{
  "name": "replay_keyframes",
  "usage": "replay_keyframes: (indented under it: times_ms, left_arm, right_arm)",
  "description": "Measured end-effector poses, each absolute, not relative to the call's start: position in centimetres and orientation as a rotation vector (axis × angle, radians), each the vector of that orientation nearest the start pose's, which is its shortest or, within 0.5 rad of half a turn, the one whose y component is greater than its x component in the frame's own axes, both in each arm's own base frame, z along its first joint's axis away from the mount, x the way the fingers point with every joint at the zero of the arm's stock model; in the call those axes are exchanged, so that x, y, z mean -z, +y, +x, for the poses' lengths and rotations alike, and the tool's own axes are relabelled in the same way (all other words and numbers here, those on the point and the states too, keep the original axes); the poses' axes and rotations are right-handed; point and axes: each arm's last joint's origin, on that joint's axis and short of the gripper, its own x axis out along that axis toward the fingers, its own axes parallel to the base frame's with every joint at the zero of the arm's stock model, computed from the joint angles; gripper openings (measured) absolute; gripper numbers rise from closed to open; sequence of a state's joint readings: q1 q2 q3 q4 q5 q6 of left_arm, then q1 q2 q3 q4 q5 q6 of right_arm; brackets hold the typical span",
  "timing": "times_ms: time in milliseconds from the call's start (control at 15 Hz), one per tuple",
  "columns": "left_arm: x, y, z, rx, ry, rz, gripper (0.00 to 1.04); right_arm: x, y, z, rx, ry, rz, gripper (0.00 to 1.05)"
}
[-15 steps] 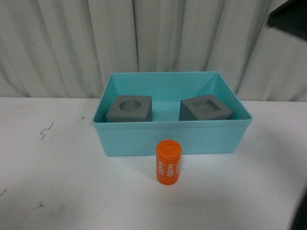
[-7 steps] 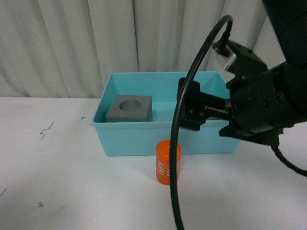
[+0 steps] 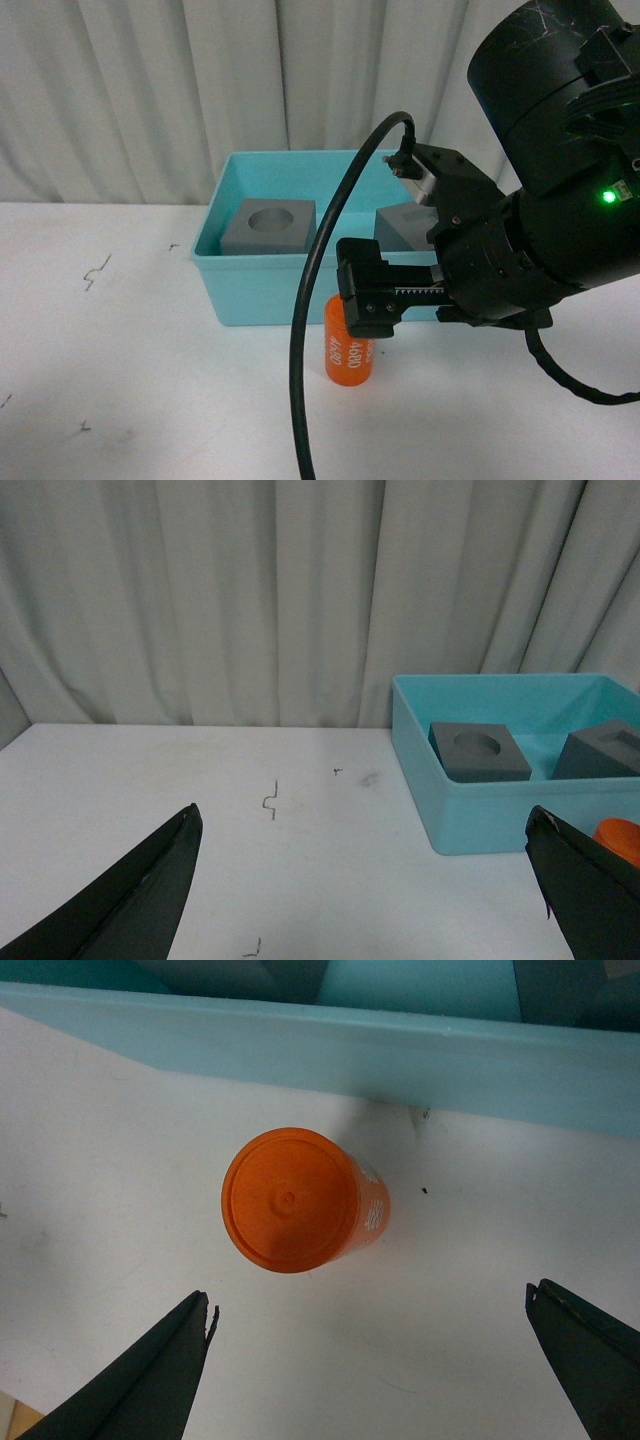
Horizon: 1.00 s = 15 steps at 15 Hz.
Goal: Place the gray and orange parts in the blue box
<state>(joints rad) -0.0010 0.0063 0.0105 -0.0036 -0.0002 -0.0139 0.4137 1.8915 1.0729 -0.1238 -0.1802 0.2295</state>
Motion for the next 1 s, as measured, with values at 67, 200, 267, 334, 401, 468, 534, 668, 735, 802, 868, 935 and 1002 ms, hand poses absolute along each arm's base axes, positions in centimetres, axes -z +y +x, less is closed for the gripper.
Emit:
replay_keyframes:
  times_ms: [67, 200, 267, 334, 401, 468, 534, 668, 735, 802, 868, 935, 1002]
  left_arm:
    - [-16.6, 0.0, 9.7, 0.001, -0.001, -0.014, 0.98]
    - [-16.6, 0.0, 9.7, 0.001, -0.001, -0.014, 0.98]
    - [-16.6, 0.0, 9.7, 0.001, -0.001, -0.014, 0.98]
    - [-16.6, 0.0, 9.7, 0.001, -0.001, -0.014, 0.98]
    - [-16.6, 0.0, 9.7, 0.000, -0.001, -0.014, 0.98]
    - [-16.6, 0.0, 9.7, 0.001, -0.001, -0.014, 0.98]
    - [-16.6, 0.0, 9.7, 0.001, -0.001, -0.014, 0.98]
    - [-16.6, 0.0, 9.7, 0.001, -0.001, -0.014, 0.98]
    - [-16.6, 0.0, 9.7, 0.001, -0.001, -0.014, 0.98]
    - [-16.6, 0.0, 9.7, 0.001, -0.001, -0.014, 0.98]
    - [-16.6, 0.0, 9.7, 0.001, -0.001, -0.014, 0.98]
    - [-16.6, 0.0, 9.7, 0.001, -0.001, -0.014, 0.98]
    - [-16.6, 0.0, 9.7, 0.001, -0.001, -0.014, 0.98]
  right_arm:
    - [-13.9, 15.6, 34.2, -0.448, 1.005, 0.068, 0.98]
    - [-14.3, 16.4, 35.1, -0.469, 0.998, 0.020, 0.98]
    - [-14.4, 16.9, 35.4, -0.483, 0.998, 0.002, 0.98]
    - [-14.4, 17.6, 35.5, -0.506, 1.000, -0.026, 0.98]
    - [-14.4, 18.1, 35.5, -0.525, 1.000, -0.053, 0.98]
    - [-14.2, 18.4, 35.6, -0.533, 1.005, -0.075, 0.98]
    - [-13.8, 18.6, 35.9, -0.528, 1.013, -0.100, 0.98]
    - [-13.1, 18.7, 36.4, -0.521, 1.023, -0.121, 0.98]
    - [-12.8, 18.8, 36.5, -0.522, 1.029, -0.125, 0.98]
    - [-12.5, 18.8, 36.6, -0.523, 1.032, -0.129, 0.98]
    - [-12.1, 19.1, 36.7, -0.533, 1.034, -0.136, 0.98]
    - [-11.6, 19.3, 36.6, -0.543, 1.040, -0.143, 0.98]
    - [-11.4, 19.5, 36.6, -0.553, 1.045, -0.144, 0.98]
